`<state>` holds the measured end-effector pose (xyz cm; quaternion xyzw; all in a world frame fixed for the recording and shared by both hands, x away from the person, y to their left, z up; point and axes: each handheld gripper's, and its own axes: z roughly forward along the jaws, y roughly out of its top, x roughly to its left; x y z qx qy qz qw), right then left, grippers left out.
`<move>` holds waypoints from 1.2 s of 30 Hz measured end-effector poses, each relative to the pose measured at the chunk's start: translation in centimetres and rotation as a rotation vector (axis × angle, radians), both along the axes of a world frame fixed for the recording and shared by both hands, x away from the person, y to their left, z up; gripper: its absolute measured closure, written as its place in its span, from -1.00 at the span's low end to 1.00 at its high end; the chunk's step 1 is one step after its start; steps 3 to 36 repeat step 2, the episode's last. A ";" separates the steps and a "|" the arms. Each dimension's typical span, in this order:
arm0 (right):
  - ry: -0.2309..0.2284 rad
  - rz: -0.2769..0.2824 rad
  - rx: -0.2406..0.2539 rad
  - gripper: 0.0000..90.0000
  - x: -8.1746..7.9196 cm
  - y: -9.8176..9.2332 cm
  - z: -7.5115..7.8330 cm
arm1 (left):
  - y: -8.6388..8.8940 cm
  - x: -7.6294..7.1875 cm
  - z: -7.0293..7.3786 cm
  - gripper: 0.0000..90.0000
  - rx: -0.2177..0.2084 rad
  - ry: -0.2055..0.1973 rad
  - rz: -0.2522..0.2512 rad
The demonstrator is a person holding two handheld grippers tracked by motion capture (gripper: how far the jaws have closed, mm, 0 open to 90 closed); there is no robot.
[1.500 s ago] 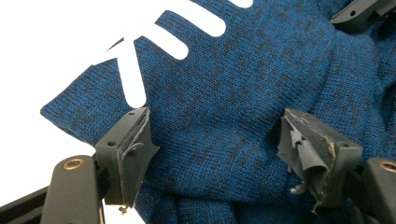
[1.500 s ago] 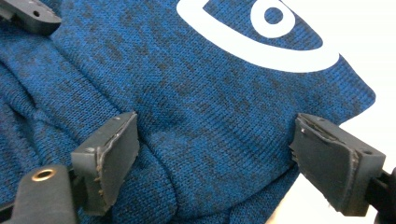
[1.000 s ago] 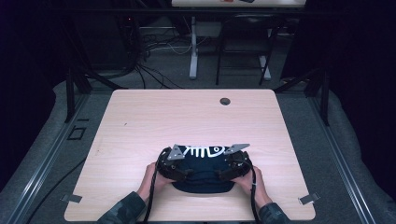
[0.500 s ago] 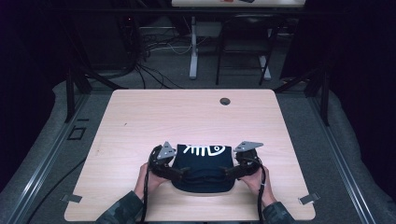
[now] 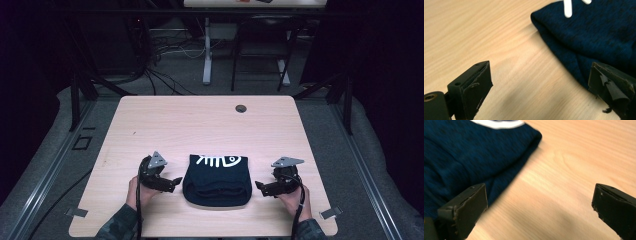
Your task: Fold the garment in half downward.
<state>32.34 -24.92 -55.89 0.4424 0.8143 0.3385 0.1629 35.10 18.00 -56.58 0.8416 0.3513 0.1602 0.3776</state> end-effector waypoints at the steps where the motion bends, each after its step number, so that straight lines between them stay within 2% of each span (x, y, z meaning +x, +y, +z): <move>1: 0.000 0.000 0.000 -1.00 0.0 0.0 0.0 | 0.1 0.1 -0.1 -0.89 0.005 0.006 0.002; 2: 0.003 -0.005 -0.005 -1.00 -0.1 -0.1 -0.2 | 0.2 0.1 -0.2 -0.90 0.011 0.015 0.005; 36: 0.003 -0.005 -0.005 -1.00 -0.1 -0.1 -0.2 | 0.2 0.1 -0.2 -0.90 0.011 0.015 0.005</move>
